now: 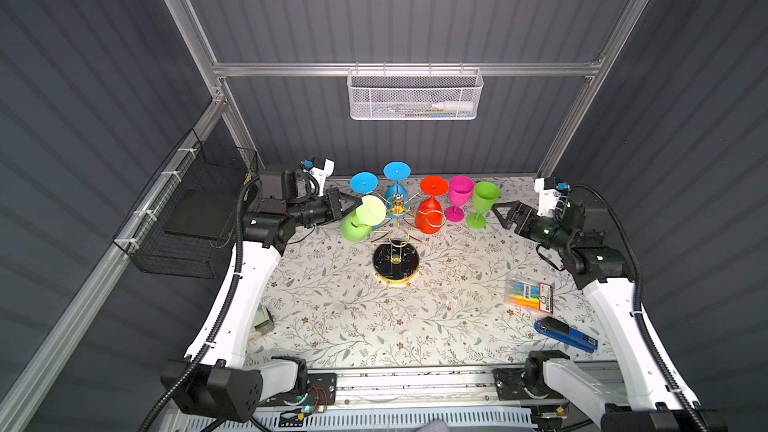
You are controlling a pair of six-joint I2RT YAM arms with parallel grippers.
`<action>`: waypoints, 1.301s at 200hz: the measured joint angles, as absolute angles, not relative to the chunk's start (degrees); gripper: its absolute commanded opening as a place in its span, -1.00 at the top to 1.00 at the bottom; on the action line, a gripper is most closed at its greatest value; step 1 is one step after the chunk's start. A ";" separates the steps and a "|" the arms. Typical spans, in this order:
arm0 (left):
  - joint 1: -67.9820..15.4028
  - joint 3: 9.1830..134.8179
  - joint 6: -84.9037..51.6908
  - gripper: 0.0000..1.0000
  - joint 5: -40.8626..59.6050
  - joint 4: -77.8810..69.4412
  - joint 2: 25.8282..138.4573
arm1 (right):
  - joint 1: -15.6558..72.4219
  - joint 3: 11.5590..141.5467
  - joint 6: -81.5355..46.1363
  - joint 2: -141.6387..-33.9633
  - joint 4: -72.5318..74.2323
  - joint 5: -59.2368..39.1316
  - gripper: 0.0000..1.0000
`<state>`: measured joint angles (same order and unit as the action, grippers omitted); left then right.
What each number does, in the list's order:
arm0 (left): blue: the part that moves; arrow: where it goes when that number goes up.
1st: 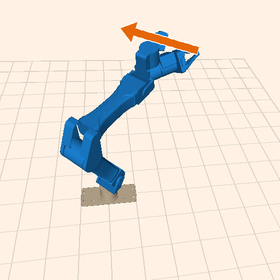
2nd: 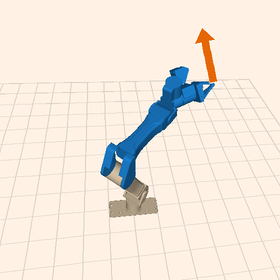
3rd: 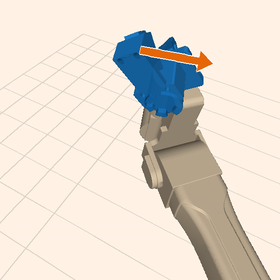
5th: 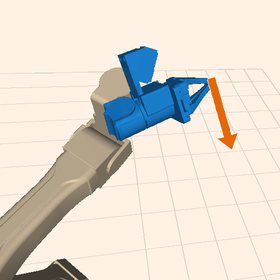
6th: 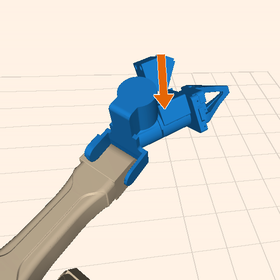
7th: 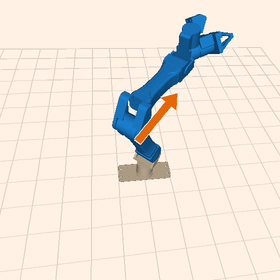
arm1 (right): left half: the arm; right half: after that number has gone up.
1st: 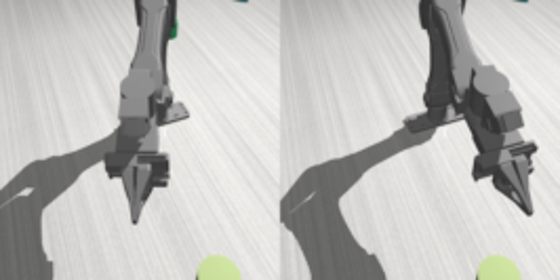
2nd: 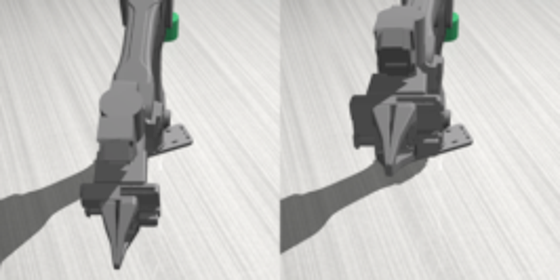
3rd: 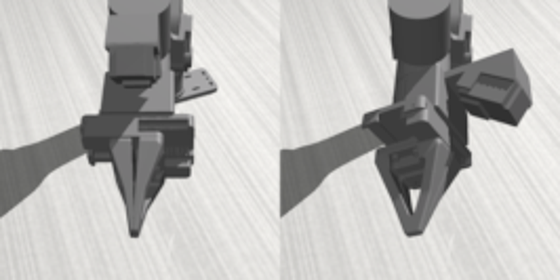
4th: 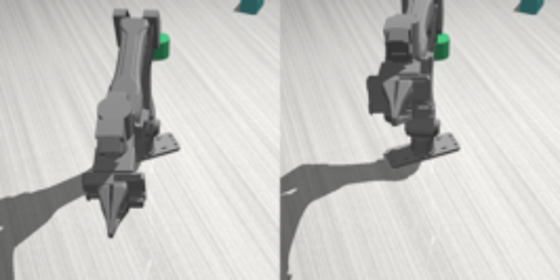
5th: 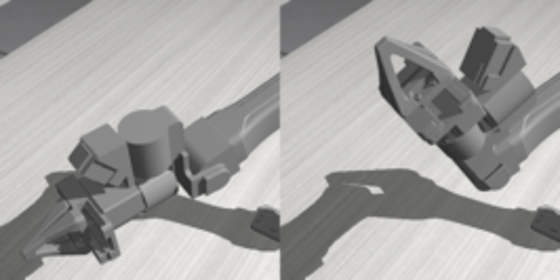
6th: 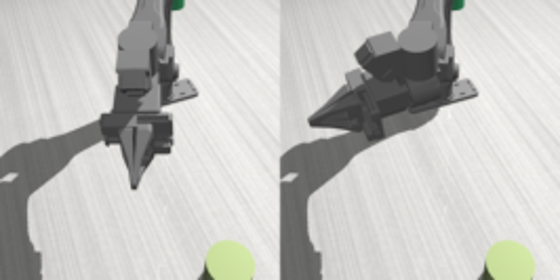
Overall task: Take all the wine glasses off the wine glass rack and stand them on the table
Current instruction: 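Pull the lime green glass off the rack with the left gripper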
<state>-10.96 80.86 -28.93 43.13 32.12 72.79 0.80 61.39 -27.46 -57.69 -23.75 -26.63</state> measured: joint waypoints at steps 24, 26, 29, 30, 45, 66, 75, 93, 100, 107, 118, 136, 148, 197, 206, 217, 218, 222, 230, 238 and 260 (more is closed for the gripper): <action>-11.03 80.86 -29.10 1.00 42.02 31.88 72.79 | 0.80 61.39 -27.46 -57.69 -23.75 -26.63 -0.72; -11.07 80.86 -29.12 1.00 41.91 31.81 72.79 | 0.80 61.39 -27.46 -57.69 -23.75 -26.63 -0.72; -11.11 80.86 -29.12 1.00 41.80 31.75 72.79 | 0.80 61.39 -27.46 -57.69 -23.75 -26.63 -0.72; -11.14 80.86 -29.12 1.00 41.76 31.75 72.79 | 0.80 61.39 -27.46 -57.69 -23.75 -26.63 -0.72; -11.22 80.86 -29.34 1.00 41.01 31.31 72.79 | 0.80 61.39 -27.46 -57.69 -23.75 -26.63 -0.72; -11.22 80.86 -30.02 1.00 40.29 30.39 72.79 | 0.80 61.39 -27.46 -57.69 -23.77 -26.63 -0.72; -11.22 80.86 -30.35 1.00 40.07 29.93 72.79 | 0.80 61.39 -27.46 -57.69 -23.75 -26.63 -0.72; -11.22 80.86 -30.92 1.00 39.97 28.75 72.95 | 0.80 61.39 -27.46 -57.69 -23.79 -26.63 -0.72; -11.22 80.86 -31.14 1.00 39.97 28.18 73.12 | 0.80 61.39 -27.46 -57.69 -23.79 -26.63 -0.72; -11.22 80.86 -31.33 1.00 39.97 27.75 73.30 | 0.80 61.39 -27.44 -57.69 -23.79 -26.63 -0.72; -11.22 80.86 -31.62 1.00 39.97 27.20 73.65 | 0.80 61.39 -27.46 -57.69 -23.79 -26.63 -0.72; -11.22 80.86 -31.73 1.00 39.53 27.05 74.02 | 0.80 61.39 -27.46 -57.69 -23.79 -26.63 -0.72; -11.22 80.86 -31.70 1.00 38.87 27.14 74.06 | 0.80 61.39 -27.46 -57.69 -23.81 -26.63 -0.72; -11.22 80.86 -31.55 1.00 35.53 27.38 74.04 | 0.80 61.39 -27.44 -57.69 -23.83 -26.63 -0.72; -11.22 80.86 -31.46 1.00 34.96 27.38 74.02 | 0.80 61.39 -27.44 -57.67 -23.83 -26.63 -0.72; -11.22 80.86 -31.40 1.00 34.24 27.42 73.95 | 0.80 61.39 -27.44 -57.67 -23.86 -26.63 -0.72; -11.22 80.86 -31.40 1.00 34.20 27.42 73.95 | 0.80 61.39 -27.44 -57.67 -23.86 -26.63 -0.72; -11.22 80.86 -31.27 1.00 33.98 27.46 73.91 | 0.80 61.39 -27.44 -57.67 -23.86 -26.63 -0.72; -11.22 80.86 -31.16 1.00 33.54 27.68 73.82 | 0.80 61.39 -27.44 -57.65 -23.88 -26.63 -0.72; -11.22 80.86 -31.03 1.00 33.10 28.01 73.65 | 0.80 61.39 -27.42 -57.56 -23.97 -26.63 -0.72; -11.16 80.86 -30.59 1.00 32.03 28.95 72.86 | 0.80 61.39 -27.42 -57.17 -24.05 -26.63 -0.72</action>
